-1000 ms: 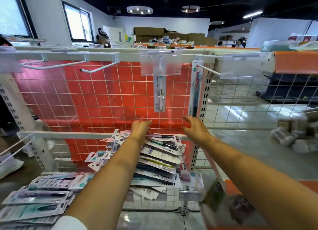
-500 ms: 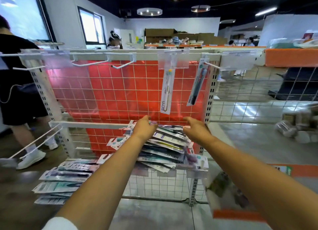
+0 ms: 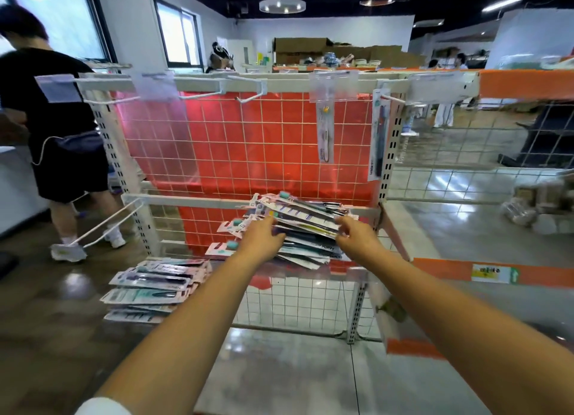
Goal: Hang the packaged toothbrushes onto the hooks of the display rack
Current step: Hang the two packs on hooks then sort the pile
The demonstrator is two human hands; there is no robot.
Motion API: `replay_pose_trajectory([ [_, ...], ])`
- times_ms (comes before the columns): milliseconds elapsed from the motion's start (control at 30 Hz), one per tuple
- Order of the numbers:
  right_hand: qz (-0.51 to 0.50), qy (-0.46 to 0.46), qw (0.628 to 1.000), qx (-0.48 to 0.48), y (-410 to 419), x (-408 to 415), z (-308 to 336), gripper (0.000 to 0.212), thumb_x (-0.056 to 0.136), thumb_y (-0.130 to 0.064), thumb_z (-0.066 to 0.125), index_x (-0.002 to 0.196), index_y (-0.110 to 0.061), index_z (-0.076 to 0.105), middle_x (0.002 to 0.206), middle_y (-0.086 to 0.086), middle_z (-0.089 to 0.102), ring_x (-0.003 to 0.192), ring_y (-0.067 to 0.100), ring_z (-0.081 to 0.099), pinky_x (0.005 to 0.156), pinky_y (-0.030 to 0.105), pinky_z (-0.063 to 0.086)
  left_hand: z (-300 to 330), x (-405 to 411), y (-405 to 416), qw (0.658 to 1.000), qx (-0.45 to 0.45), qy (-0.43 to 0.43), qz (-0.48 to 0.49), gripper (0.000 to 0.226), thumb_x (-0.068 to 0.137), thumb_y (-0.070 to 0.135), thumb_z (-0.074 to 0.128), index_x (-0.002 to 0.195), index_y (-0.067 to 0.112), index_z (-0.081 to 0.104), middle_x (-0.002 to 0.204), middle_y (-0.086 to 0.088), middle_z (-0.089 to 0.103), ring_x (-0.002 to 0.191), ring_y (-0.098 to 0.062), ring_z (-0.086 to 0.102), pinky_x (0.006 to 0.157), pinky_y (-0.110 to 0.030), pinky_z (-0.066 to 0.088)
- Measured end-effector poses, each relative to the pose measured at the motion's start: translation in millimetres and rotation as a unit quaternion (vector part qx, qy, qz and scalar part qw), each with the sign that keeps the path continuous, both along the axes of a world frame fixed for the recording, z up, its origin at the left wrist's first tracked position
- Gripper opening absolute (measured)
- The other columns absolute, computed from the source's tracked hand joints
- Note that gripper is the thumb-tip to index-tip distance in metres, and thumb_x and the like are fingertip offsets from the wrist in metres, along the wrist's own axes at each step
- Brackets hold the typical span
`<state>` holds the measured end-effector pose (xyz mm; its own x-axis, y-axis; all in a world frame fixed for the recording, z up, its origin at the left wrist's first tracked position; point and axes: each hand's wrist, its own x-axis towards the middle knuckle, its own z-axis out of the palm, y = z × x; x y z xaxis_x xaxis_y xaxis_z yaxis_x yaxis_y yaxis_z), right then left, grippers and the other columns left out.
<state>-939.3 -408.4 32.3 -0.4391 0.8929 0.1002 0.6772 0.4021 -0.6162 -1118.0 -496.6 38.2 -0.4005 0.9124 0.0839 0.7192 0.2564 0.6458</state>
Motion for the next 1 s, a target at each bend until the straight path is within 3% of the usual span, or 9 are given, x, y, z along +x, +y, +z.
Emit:
replay_pose_trajectory([
  [133, 0.004, 0.004, 1.0, 0.003, -6.8, 5.3, -4.9, 0.042, 0.092, -0.009, 0.049, 0.134, -0.015, 0.047, 0.13, 0.009, 0.054, 0.109, 0.022, 0.054, 0.088, 0.032, 0.048, -10.6, 2.2, -7.1, 1.0, 0.002, -0.017, 0.003, 0.04, 0.093, 0.023, 0.054, 0.13, 0.01, 0.048, 0.109, -0.013, 0.06, 0.096, -0.027, 0.057, 0.079, -0.032, 0.044],
  [233, 0.007, -0.001, 1.0, 0.007, -5.2, 5.8, -7.8, 0.042, 0.091, -0.009, 0.049, 0.133, -0.015, 0.048, 0.127, 0.009, 0.056, 0.11, 0.023, 0.054, 0.092, 0.037, 0.049, -18.8, 2.7, -8.5, 1.0, 0.007, -0.022, 0.005, 0.04, 0.093, 0.021, 0.055, 0.131, 0.012, 0.048, 0.112, -0.014, 0.061, 0.096, -0.027, 0.058, 0.078, -0.031, 0.045],
  [367, 0.017, -0.014, 1.0, 0.009, 0.0, -0.9, -8.9, 0.043, 0.092, -0.007, 0.047, 0.134, -0.015, 0.047, 0.13, 0.008, 0.055, 0.104, 0.023, 0.058, 0.087, 0.037, 0.052, -24.0, -0.8, -5.5, 1.0, 0.02, -0.019, 0.006, 0.039, 0.093, 0.02, 0.054, 0.131, 0.013, 0.048, 0.111, -0.012, 0.062, 0.092, -0.023, 0.06, 0.082, -0.035, 0.05],
  [467, 0.025, -0.016, 0.999, 0.016, 7.4, -8.9, -8.5, 0.042, 0.091, -0.004, 0.046, 0.132, -0.014, 0.049, 0.13, 0.008, 0.055, 0.105, 0.023, 0.058, 0.087, 0.036, 0.052, -26.1, -5.6, -1.7, 1.0, 0.018, -0.001, 0.007, 0.036, 0.094, 0.021, 0.053, 0.129, 0.015, 0.049, 0.108, -0.01, 0.062, 0.087, -0.022, 0.058, 0.076, -0.032, 0.048],
  [700, 0.052, -0.043, 0.992, 0.104, 26.1, -32.6, -12.0, 0.041, 0.09, -0.004, 0.046, 0.13, -0.01, 0.052, 0.133, 0.008, 0.052, 0.121, 0.024, 0.047, 0.101, 0.034, 0.039, -30.3, -17.7, 8.8, 0.997, -0.01, 0.077, 0.0, 0.036, 0.094, 0.024, 0.052, 0.129, 0.017, 0.05, 0.124, -0.009, 0.057, 0.109, -0.027, 0.055, 0.09, -0.038, 0.047],
  [833, 0.055, -0.123, 0.975, 0.176, 33.6, -47.2, -18.6, 0.038, 0.094, -0.024, 0.049, 0.13, -0.012, 0.049, 0.13, 0.007, 0.052, 0.118, 0.025, 0.044, 0.097, 0.036, 0.037, -30.8, -21.2, 18.8, 0.993, -0.021, 0.112, -0.015, 0.035, 0.093, 0.025, 0.052, 0.127, 0.014, 0.052, 0.125, -0.009, 0.056, 0.113, -0.026, 0.053, 0.093, -0.041, 0.046],
  [933, 0.046, -0.198, 0.955, 0.217, 37.8, -52.9, -23.7, 0.047, 0.092, -0.043, 0.049, 0.128, -0.013, 0.049, 0.125, 0.005, 0.051, 0.113, 0.025, 0.042, 0.093, 0.035, 0.035, -33.7, -23.0, 22.7, 0.993, -0.024, 0.111, -0.021, 0.034, 0.093, 0.025, 0.053, 0.126, 0.014, 0.053, 0.123, -0.009, 0.056, 0.111, -0.026, 0.054, 0.092, -0.042, 0.047],
  [1000, 0.051, -0.223, 0.947, 0.227, 39.8, -54.4, -27.3, 0.05, 0.09, -0.047, 0.051, 0.128, -0.014, 0.05, 0.124, 0.005, 0.05, 0.113, 0.024, 0.041, 0.093, 0.035, 0.035, -36.6, -24.0, 23.5, 0.995, -0.022, 0.098, -0.025, 0.034, 0.093, 0.024, 0.053, 0.126, 0.014, 0.053, 0.122, -0.01, 0.057, 0.11, -0.026, 0.055, 0.091, -0.041, 0.047],
])
